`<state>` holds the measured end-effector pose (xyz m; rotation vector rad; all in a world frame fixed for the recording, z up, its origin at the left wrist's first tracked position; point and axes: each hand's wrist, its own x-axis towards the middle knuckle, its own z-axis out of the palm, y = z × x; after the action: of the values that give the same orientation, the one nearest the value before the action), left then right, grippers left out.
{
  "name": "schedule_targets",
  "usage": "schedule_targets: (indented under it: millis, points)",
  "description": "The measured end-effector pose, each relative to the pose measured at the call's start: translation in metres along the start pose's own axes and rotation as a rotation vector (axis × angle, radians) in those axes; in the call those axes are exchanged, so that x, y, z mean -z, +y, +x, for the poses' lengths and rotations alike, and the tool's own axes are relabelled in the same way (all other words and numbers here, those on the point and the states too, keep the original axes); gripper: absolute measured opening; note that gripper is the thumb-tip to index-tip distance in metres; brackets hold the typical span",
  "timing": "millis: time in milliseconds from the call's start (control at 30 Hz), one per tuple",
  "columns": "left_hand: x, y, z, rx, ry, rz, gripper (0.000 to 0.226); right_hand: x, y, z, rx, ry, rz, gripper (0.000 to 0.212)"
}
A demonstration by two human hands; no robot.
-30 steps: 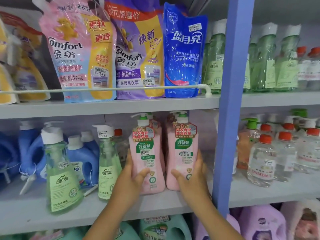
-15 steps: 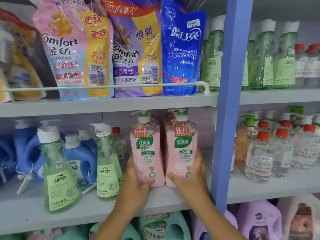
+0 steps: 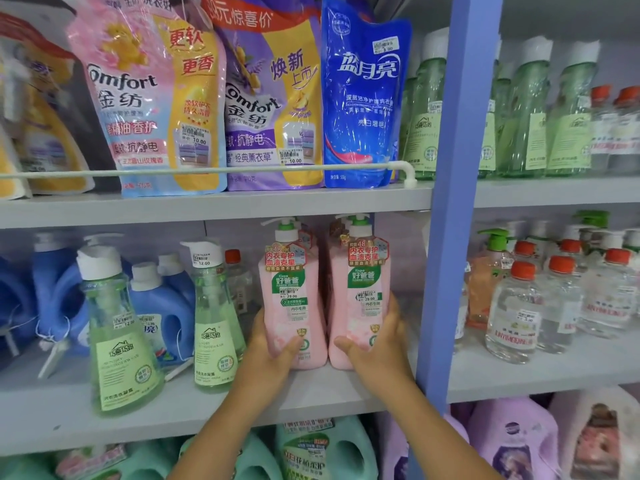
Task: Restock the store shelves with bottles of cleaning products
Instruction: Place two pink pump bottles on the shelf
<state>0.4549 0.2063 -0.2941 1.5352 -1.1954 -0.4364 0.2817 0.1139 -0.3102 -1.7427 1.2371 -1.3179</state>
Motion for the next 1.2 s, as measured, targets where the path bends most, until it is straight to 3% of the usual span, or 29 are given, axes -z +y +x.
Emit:
schedule_targets:
  millis: [100, 167, 400, 500, 600, 733, 833, 967, 1100, 1200]
  points:
    - [-0.003, 0.000, -0.006, -0.015, 0.008, 0.047, 0.056, -0.002, -0.001, -0.004, -0.027, 0.009, 0.010, 0.123]
    - [-0.005, -0.003, -0.013, -0.048, 0.098, 0.131, 0.055, -0.005, -0.003, -0.013, -0.028, 0.071, 0.034, 0.120]
    - [-0.010, -0.013, -0.005, -0.037, 0.164, 0.195, 0.090, -0.006, -0.007, -0.018, -0.053, 0.065, -0.067, 0.130]
    - [-0.016, -0.015, -0.005, -0.023, 0.178, 0.232, 0.093, -0.006, -0.005, -0.015, -0.084, 0.032, -0.026, 0.120]
    - [-0.012, -0.017, -0.004, -0.008, 0.119, 0.249, 0.093, -0.005, -0.006, -0.017, -0.089, 0.047, -0.025, 0.123]
    - [0.003, -0.005, -0.018, 0.010, 0.071, 0.201, 0.065, -0.010, -0.023, -0.042, -0.014, 0.135, -0.185, 0.130]
    - [0.024, 0.001, -0.043, 0.011, 0.143, 0.167, 0.050, -0.017, -0.046, -0.072, 0.190, 0.240, -0.198, 0.109]
    - [0.081, 0.002, -0.069, 0.009, 0.401, 0.186, 0.043, -0.045, -0.072, -0.086, 0.337, 0.052, -0.024, 0.080]
    - [0.137, -0.008, -0.075, -0.007, 0.593, 0.357, 0.048, -0.087, -0.090, -0.090, 0.211, -0.274, 0.144, 0.070]
    - [0.163, -0.018, -0.065, 0.023, 0.640, 0.417, 0.061, -0.113, -0.102, -0.088, 0.170, -0.391, 0.162, 0.060]
